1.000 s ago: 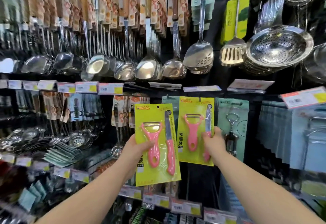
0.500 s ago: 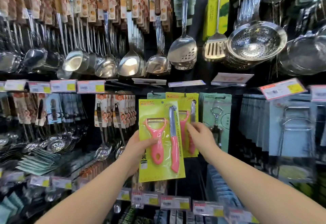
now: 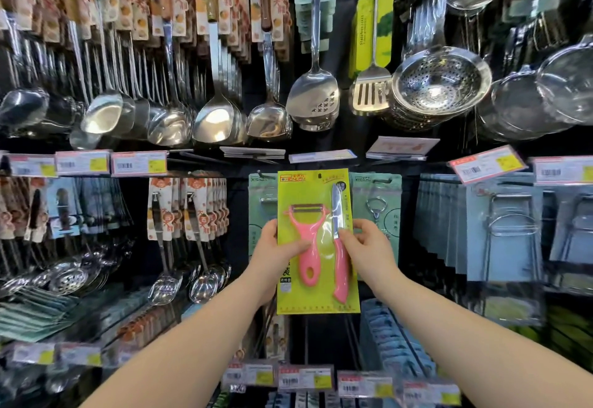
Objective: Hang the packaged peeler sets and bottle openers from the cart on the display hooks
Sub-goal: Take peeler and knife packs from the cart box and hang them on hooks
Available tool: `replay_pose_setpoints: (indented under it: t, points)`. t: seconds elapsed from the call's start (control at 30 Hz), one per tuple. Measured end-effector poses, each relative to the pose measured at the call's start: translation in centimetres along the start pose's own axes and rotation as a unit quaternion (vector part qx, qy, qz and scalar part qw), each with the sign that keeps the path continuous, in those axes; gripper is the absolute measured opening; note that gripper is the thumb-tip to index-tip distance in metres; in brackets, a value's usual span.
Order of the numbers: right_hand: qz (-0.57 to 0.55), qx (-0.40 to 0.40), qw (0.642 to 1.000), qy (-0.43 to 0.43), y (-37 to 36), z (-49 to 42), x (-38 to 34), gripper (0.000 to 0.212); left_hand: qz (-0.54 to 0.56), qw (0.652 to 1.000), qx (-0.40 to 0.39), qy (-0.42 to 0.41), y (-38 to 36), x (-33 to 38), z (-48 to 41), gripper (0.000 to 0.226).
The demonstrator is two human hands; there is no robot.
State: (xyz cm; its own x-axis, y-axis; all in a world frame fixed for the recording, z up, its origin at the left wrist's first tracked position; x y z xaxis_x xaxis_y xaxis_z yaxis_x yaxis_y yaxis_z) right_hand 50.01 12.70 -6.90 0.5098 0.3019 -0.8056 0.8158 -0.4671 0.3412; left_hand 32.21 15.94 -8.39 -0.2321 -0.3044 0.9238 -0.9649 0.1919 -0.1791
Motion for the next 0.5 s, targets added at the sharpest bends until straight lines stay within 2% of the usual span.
replay_pose_setpoints:
  t: [0.1, 0.3, 0.5]
  points:
    - [0.006, 0.007, 1.000, 0.002, -0.1, -0.4, 0.2, 0.037, -0.011, 1.000, -0.002, -0.009, -0.1, 0.0, -0.3, 0.062]
    - [0.015, 0.018, 1.000, -0.002, -0.3, -1.1, 0.8, 0.042, -0.009, 1.000, -0.003, -0.020, -0.4, 0.2, -0.6, 0.043]
    - [0.051, 0.013, 0.999, -0.006, -0.9, -2.2, 1.5, 0.045, -0.032, 0.999, 0.007, -0.010, 0.0, -0.4, -1.4, 0.043]
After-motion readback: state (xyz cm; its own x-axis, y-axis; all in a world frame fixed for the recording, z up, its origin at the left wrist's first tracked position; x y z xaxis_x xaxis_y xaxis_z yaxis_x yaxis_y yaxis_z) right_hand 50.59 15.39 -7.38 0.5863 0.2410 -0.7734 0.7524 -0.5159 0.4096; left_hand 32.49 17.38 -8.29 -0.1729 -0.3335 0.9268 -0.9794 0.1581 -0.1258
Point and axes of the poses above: each hand's wrist, its own z-axis away from the middle knuckle, its own y-axis out of the back of the hand, x = y × z, the point moved 6 cm from there along -z, towards the middle knuckle, and after that the axes turned 8 degrees about z, right-handed, at the moved point
